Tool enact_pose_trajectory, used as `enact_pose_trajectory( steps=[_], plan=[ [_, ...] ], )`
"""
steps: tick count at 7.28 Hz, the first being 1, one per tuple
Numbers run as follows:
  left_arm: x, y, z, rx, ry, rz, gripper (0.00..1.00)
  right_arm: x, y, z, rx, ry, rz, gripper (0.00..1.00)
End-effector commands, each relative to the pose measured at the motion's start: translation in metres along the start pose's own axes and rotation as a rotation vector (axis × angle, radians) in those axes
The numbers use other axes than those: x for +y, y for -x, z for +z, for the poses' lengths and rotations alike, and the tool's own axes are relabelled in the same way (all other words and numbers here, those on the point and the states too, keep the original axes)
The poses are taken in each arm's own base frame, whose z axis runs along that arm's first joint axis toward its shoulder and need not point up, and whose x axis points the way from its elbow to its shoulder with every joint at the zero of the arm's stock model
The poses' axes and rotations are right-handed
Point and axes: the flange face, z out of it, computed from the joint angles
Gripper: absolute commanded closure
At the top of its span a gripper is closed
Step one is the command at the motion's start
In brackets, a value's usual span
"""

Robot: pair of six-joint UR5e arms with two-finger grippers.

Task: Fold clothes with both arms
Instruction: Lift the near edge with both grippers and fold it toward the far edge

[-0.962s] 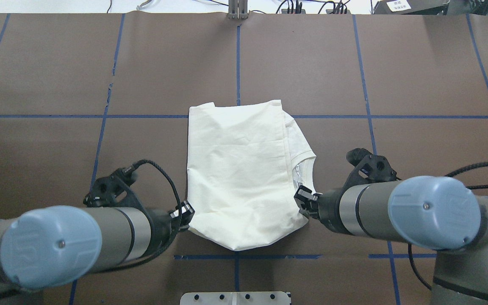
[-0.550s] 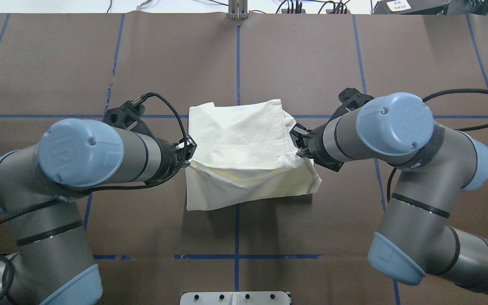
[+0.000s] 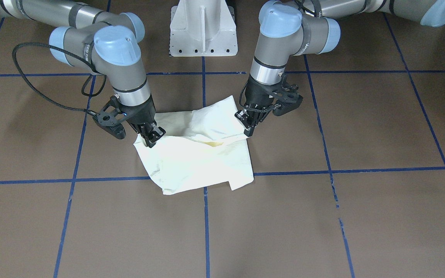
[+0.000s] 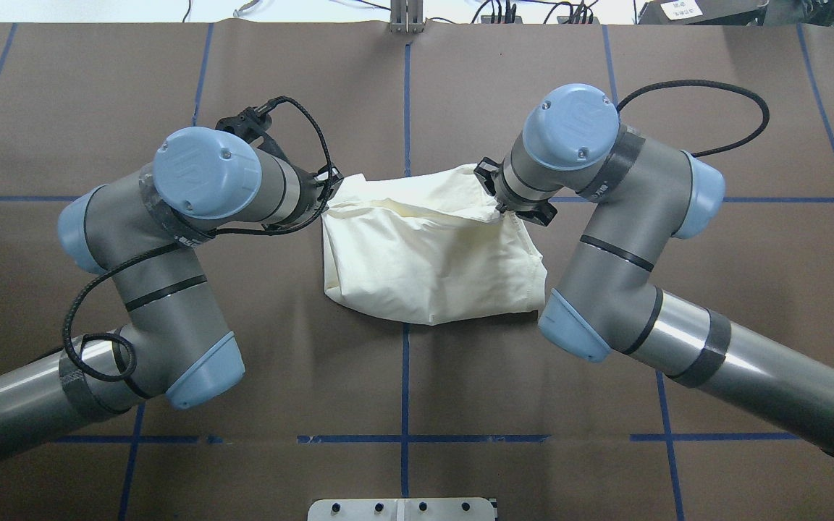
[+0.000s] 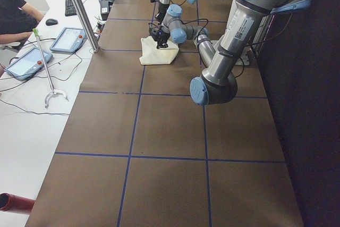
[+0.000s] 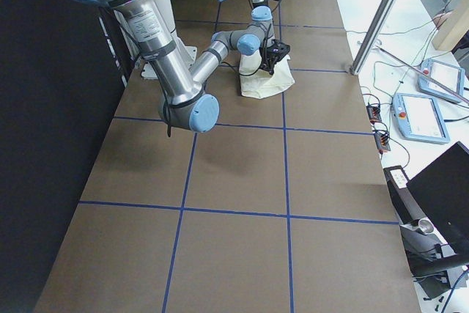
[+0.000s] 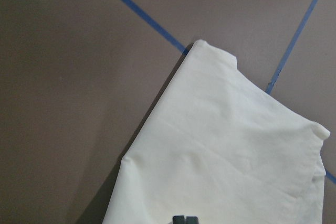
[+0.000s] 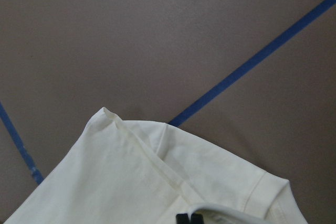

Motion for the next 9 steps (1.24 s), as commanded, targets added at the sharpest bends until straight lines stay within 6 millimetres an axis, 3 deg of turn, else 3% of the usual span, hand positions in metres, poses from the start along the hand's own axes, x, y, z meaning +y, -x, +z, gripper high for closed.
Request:
enact_pose_trajectory(
  steps=[1, 3, 4, 5, 6, 7, 8, 9],
  plan=[
    [-0.012, 0.005, 0.035, 0.014, -0.010, 0.029, 1.00, -0.005, 0.016, 0.030, 0.057, -0.009, -0.045, 1.00],
    [-0.040, 0.006, 0.066, 0.060, -0.030, 0.061, 0.98, -0.014, 0.015, 0.059, 0.017, -0.006, -0.074, 1.00],
    [-0.054, -0.003, 0.049, 0.134, -0.030, 0.059, 0.84, -0.017, 0.013, 0.069, 0.009, -0.005, -0.076, 1.00],
    [-0.055, -0.007, 0.028, 0.176, -0.025, 0.063, 0.83, -0.017, 0.013, 0.069, 0.009, -0.005, -0.077, 1.00],
    [-0.053, 0.007, 0.015, 0.178, 0.036, 0.067, 0.83, -0.017, 0.012, 0.069, 0.009, -0.005, -0.077, 1.00],
    [-0.060, 0.030, 0.009, 0.166, 0.046, 0.065, 0.98, -0.017, 0.012, 0.069, 0.009, -0.005, -0.077, 1.00],
    [-0.061, 0.049, 0.015, 0.174, 0.049, 0.107, 1.00, -0.017, 0.013, 0.069, 0.006, -0.004, -0.078, 1.00],
    [-0.062, 0.083, 0.020, 0.200, 0.077, 0.133, 1.00, -0.017, 0.013, 0.069, 0.008, -0.004, -0.077, 1.00]
  ],
)
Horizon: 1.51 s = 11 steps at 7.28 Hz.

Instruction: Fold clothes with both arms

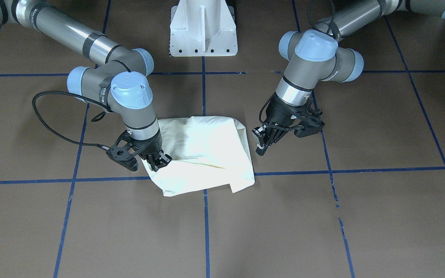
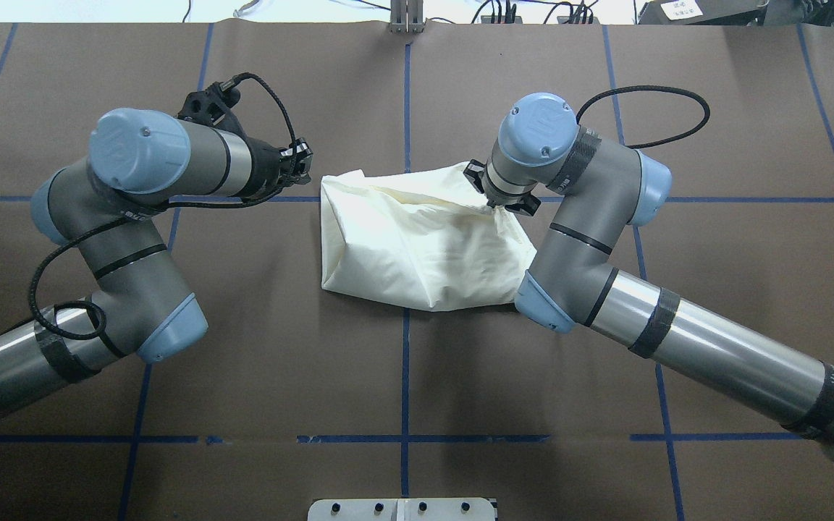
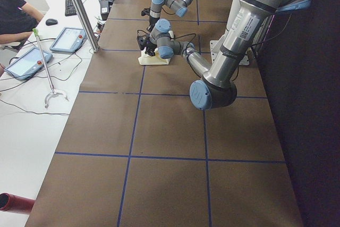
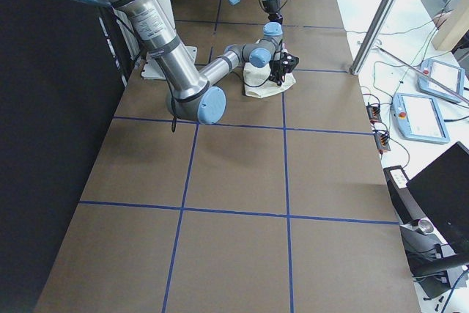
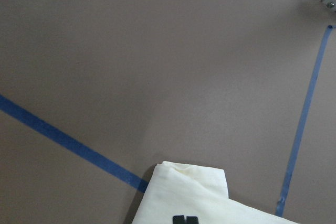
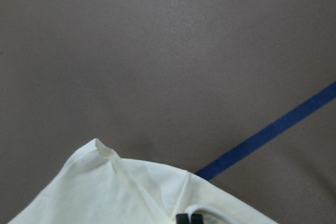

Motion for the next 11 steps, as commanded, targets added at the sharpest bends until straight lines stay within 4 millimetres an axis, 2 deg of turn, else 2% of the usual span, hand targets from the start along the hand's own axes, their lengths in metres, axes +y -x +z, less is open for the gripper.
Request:
enact_pose_trajectory(
  steps=[1, 2, 4, 5, 6, 7, 9, 10, 11],
  plan=[
    [0.003, 0.046, 0.002, 0.062, 0.039, 0.034, 1.00, -0.001, 0.000, -0.001, -0.002, 0.001, 0.001, 1.00],
    [0.007, 0.049, 0.015, 0.090, 0.053, 0.047, 1.00, -0.002, 0.000, -0.001, -0.002, 0.000, 0.002, 1.00],
    [0.045, 0.076, 0.050, 0.199, 0.132, 0.086, 1.00, -0.002, 0.001, -0.002, -0.005, 0.000, 0.001, 1.00],
    [0.049, 0.067, 0.054, 0.213, 0.139, 0.089, 1.00, -0.002, 0.001, -0.002, -0.005, 0.000, 0.001, 1.00],
    [0.073, 0.064, 0.062, 0.213, 0.173, 0.097, 1.00, -0.001, 0.002, -0.003, -0.007, 0.000, 0.001, 1.00],
    [0.080, 0.047, 0.063, 0.233, 0.182, 0.100, 1.00, -0.001, 0.002, -0.003, -0.007, 0.000, 0.002, 1.00],
    [0.103, 0.039, 0.065, 0.245, 0.224, 0.115, 1.00, -0.001, 0.001, -0.003, -0.007, 0.000, 0.002, 1.00],
    [0.115, 0.046, 0.057, 0.240, 0.328, 0.134, 1.00, -0.001, 0.003, -0.005, -0.011, 0.001, 0.001, 1.00],
    [0.124, 0.065, 0.051, 0.216, 0.467, 0.155, 1.00, -0.001, 0.003, -0.005, -0.011, 0.001, 0.001, 1.00]
  ],
)
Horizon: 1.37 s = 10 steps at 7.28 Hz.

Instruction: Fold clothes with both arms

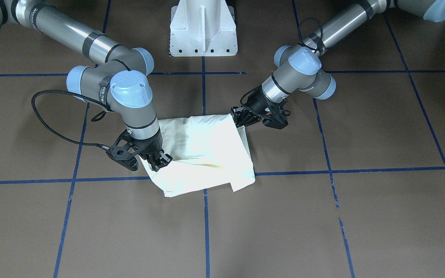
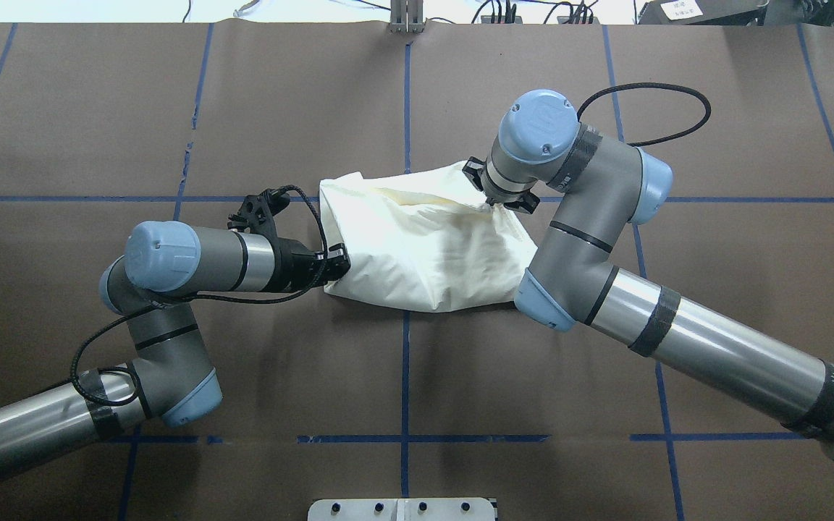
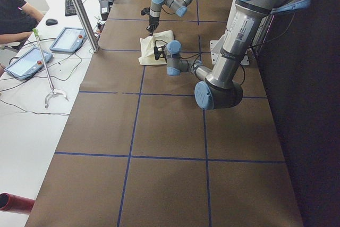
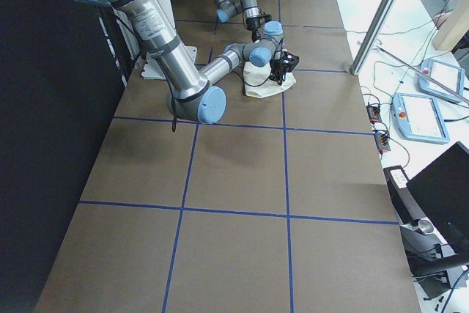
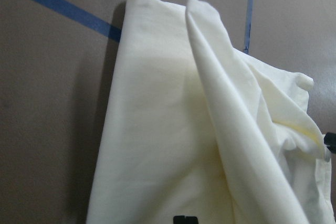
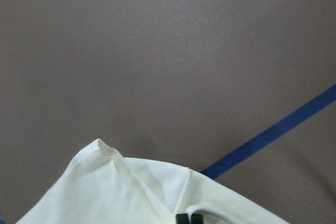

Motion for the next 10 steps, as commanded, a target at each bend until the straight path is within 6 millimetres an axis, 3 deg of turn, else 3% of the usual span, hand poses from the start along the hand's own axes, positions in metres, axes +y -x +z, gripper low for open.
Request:
enact_pose_trajectory(
  steps=[1, 2, 4, 5, 6, 7, 8, 9, 10],
  plan=[
    [0.032, 0.022, -0.023, -0.029, 0.260, -0.002, 1.00, 0.000, 0.000, 0.000, 0.000, 0.000, 0.000, 1.00],
    [0.039, 0.036, -0.031, -0.044, 0.310, -0.005, 1.00, 0.000, 0.000, -0.001, -0.002, 0.000, 0.000, 1.00],
    [0.049, 0.022, -0.040, -0.021, 0.365, 0.006, 1.00, -0.001, 0.000, 0.000, -0.001, -0.003, 0.001, 1.00],
    [0.048, -0.002, -0.063, 0.015, 0.390, 0.000, 1.00, -0.003, 0.000, -0.001, -0.001, -0.003, 0.003, 1.00],
    [0.020, -0.016, -0.070, -0.021, 0.329, -0.075, 1.00, -0.005, 0.000, -0.001, 0.000, -0.006, 0.002, 0.01],
    [0.003, -0.037, -0.063, -0.024, 0.223, -0.088, 1.00, -0.023, 0.000, -0.016, -0.018, -0.012, 0.006, 0.00],
    [-0.007, -0.047, -0.052, -0.051, 0.135, -0.098, 1.00, -0.057, -0.010, -0.043, -0.039, 0.025, -0.011, 0.00],
    [-0.015, -0.065, -0.040, -0.080, 0.078, -0.109, 1.00, -0.086, -0.038, -0.069, -0.063, 0.075, -0.017, 0.00],
    [-0.022, -0.065, -0.029, -0.119, 0.036, -0.121, 1.00, -0.096, -0.060, -0.085, -0.080, 0.092, -0.028, 0.00]
  ],
)
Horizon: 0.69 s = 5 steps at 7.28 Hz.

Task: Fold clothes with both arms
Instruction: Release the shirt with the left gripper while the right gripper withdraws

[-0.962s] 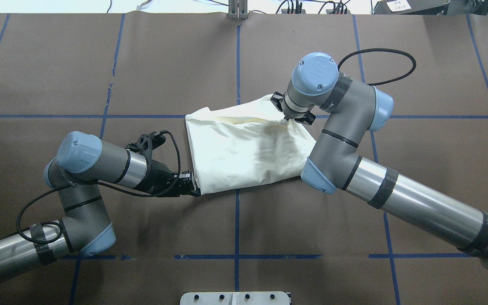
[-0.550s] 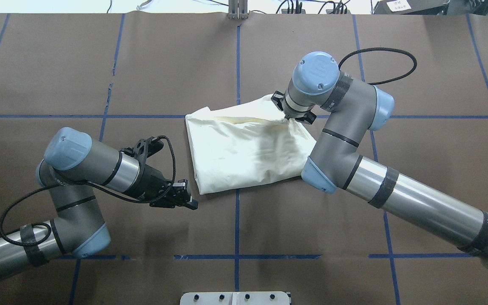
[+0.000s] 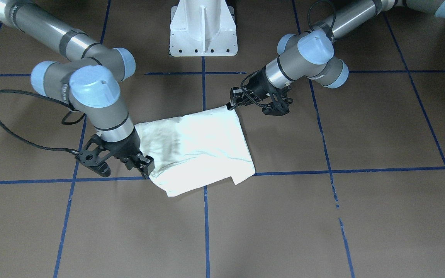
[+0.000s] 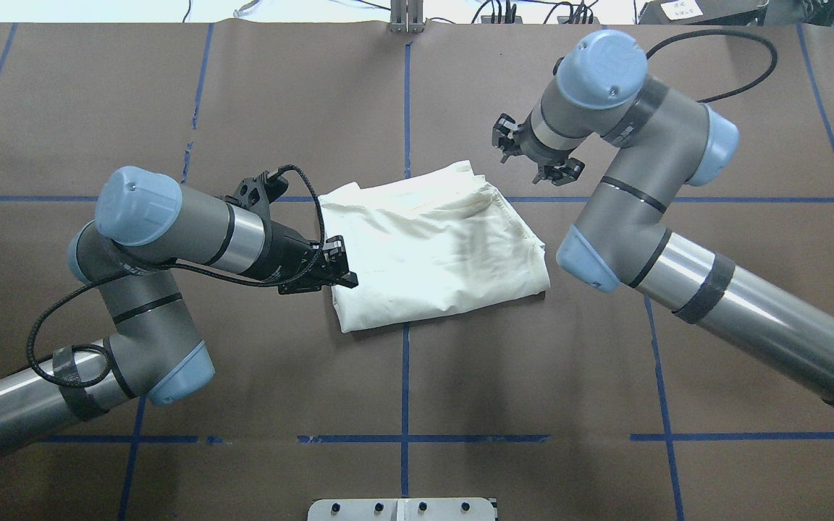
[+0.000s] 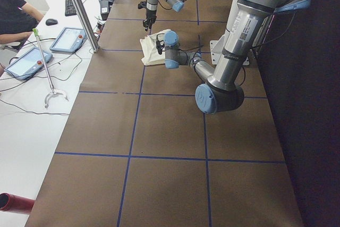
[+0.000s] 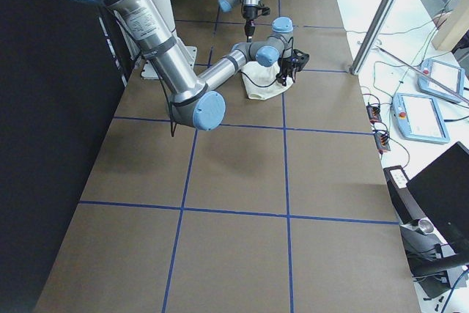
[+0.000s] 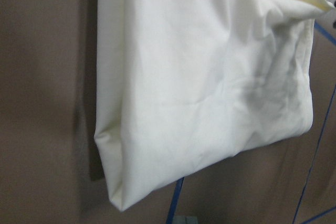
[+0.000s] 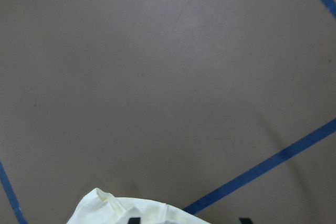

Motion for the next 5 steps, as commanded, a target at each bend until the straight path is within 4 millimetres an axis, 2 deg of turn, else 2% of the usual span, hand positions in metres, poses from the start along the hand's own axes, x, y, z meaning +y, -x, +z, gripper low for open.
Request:
enact_pose_trajectory(
  steps=[1, 2, 3, 4, 5],
  plan=[
    [-0.023, -0.003, 0.020, -0.060, -0.116, -0.017, 1.00, -0.016, -0.034, -0.037, -0.037, 0.033, -0.018, 0.00],
    [-0.033, 0.008, 0.028, -0.082, -0.155, 0.002, 1.00, -0.015, -0.052, -0.036, -0.030, 0.034, -0.017, 0.00],
    [-0.037, 0.009, 0.028, -0.092, -0.172, 0.028, 1.00, -0.011, -0.058, -0.048, -0.052, 0.033, -0.025, 0.00],
    [-0.049, 0.017, 0.033, -0.113, -0.200, 0.042, 1.00, -0.006, -0.071, -0.050, -0.047, 0.037, -0.028, 0.00],
    [-0.063, 0.030, 0.038, -0.148, -0.229, 0.090, 1.00, 0.002, -0.071, -0.046, -0.048, 0.048, -0.057, 0.00]
  ],
)
